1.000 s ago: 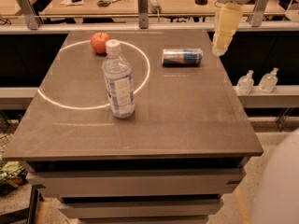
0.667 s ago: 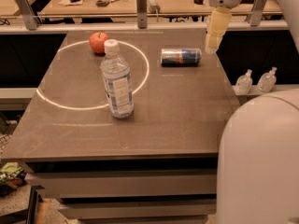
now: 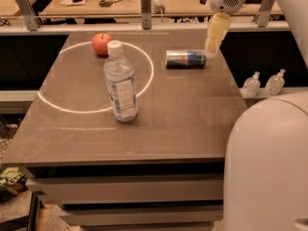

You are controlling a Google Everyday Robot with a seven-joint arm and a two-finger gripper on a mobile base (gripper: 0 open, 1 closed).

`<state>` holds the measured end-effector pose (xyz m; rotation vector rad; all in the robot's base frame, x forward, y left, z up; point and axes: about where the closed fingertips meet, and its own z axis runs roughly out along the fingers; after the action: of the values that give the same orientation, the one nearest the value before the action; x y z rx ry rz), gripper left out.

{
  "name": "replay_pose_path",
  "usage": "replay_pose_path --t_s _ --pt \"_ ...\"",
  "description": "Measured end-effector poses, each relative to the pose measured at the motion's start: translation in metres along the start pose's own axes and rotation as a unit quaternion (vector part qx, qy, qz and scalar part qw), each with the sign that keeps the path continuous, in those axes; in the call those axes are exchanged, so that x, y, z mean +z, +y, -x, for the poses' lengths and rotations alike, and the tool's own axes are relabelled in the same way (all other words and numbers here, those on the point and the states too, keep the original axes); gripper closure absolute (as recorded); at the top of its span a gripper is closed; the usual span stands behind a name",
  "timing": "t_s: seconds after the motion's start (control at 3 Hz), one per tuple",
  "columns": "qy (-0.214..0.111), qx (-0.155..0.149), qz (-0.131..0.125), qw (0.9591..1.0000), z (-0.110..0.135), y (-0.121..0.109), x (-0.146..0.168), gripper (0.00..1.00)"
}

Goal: Place redbull can upright

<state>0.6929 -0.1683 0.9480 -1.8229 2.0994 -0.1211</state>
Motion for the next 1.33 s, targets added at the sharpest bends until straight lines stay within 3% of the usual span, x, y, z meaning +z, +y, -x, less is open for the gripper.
replay_pose_path --t_s 0.67,1.0,1.33 --pt "-0.011 0.012 0.037 0.9992 0.003 -0.006 0.051 0.00" --pt "-0.019 0.000 0.058 0.9982 0.012 -0.005 0.074 0.00" --pt "-0.057 -0.018 0.069 0.9958 0.024 -0.003 0.087 0.00"
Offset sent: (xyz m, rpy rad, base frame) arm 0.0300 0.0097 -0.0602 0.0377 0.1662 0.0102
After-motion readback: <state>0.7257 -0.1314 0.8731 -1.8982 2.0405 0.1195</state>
